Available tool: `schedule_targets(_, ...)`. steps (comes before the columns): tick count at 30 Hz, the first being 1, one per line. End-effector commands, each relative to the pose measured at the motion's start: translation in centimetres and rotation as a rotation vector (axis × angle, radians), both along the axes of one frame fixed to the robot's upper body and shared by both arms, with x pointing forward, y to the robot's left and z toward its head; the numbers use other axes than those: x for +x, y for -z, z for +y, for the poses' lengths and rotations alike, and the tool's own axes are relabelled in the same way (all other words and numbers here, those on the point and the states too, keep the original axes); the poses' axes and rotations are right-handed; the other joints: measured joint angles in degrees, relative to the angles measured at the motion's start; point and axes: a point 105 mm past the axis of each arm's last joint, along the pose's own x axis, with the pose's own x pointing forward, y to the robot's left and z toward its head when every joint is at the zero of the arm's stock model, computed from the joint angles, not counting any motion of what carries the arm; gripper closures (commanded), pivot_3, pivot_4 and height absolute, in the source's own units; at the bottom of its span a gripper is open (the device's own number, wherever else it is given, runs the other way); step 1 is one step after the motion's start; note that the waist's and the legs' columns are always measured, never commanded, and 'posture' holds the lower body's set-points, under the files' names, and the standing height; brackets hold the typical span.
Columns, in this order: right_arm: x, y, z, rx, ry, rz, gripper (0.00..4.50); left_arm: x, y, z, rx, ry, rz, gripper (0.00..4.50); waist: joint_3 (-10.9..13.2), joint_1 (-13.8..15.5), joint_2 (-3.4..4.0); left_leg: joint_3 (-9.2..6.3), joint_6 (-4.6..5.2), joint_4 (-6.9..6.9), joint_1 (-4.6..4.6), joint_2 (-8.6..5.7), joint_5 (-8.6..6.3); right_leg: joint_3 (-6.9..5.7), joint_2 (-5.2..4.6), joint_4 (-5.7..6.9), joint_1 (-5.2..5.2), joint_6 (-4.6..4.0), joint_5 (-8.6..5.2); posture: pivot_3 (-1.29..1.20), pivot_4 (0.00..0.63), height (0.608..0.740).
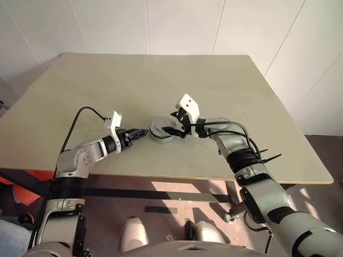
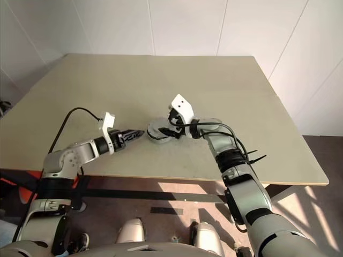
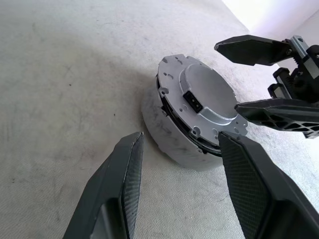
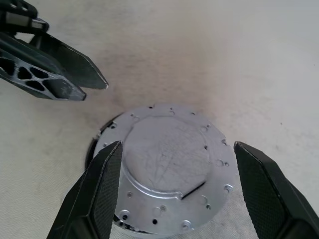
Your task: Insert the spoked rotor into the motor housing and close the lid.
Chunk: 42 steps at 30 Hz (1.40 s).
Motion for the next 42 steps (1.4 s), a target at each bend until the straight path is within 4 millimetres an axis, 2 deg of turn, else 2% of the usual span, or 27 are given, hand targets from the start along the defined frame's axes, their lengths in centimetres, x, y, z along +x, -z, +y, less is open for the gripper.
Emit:
schedule_targets(1,0.0,-0.8,0.7,0.032,-0.008,-0.016,0.48,0.4,-1.4,0.7,0.002,-0.016,-0.056,1.97,0.00,-0.01,0.00,0.00,-0.01,0.00,0.02,0.00,0.00,0.00,0.00,0.02,0.00,0.00,0.00,0.00,0.000,0.740)
schedule_targets(9,0.7,0.9,0.3,0.012,0.045,0.027,0.48,0.3,-1.3,0.5,0.011,-0.011,-0.053,1.97,0.00,0.01,0.00,0.00,-0.02,0.03,0.02,0.00,0.01,0.01,0.00,0.06,0.01,0.00,0.00,0.00,0.000,0.740)
schedule_targets(18,0.7,0.9,0.3,0.002,0.031,0.014,0.48,0.0,-0.8,0.5,0.019,-0.014,-0.039,1.97,0.00,0.00,0.00,0.00,-0.02,0.04,0.04,0.01,0.01,0.01,0.00,0.09,0.01,0.00,0.00,0.00,0.000,0.740)
schedule_targets(21,0.6,1.0,0.4,0.002,0.026,0.014,1.42,0.2,-0.8,1.0,0.022,-0.031,-0.040,1.97,0.00,0.00,0.00,0.00,-0.02,0.04,0.04,0.01,0.01,0.01,0.00,0.09,0.01,-0.01,0.00,0.00,0.000,0.740)
schedule_targets(22,0.5,0.9,0.4,0.004,0.022,0.010,1.52,0.3,-0.9,1.5,0.027,-0.046,-0.040,1.97,0.00,0.00,0.00,0.00,-0.02,0.04,0.04,0.01,0.01,0.01,0.00,0.09,0.01,-0.01,0.00,0.00,0.000,0.740)
schedule_targets(28,0.3,-0.2,0.4,0.054,0.001,0.009,1.52,0.6,-0.8,3.0,0.045,-0.087,-0.036,1.97,0.00,-0.03,0.00,0.00,-0.02,0.04,0.05,0.02,0.01,0.01,0.00,0.11,0.01,-0.01,0.00,0.00,0.000,0.740)
schedule_targets(42,-0.9,-0.4,0.8,0.087,-0.064,0.034,1.52,0.4,-0.3,2.3,0.048,-0.074,-0.027,1.97,0.00,0.03,0.00,-0.01,0.00,0.05,0.01,0.02,0.00,0.00,0.00,0.08,0.01,-0.01,0.00,0.00,0.000,0.740)
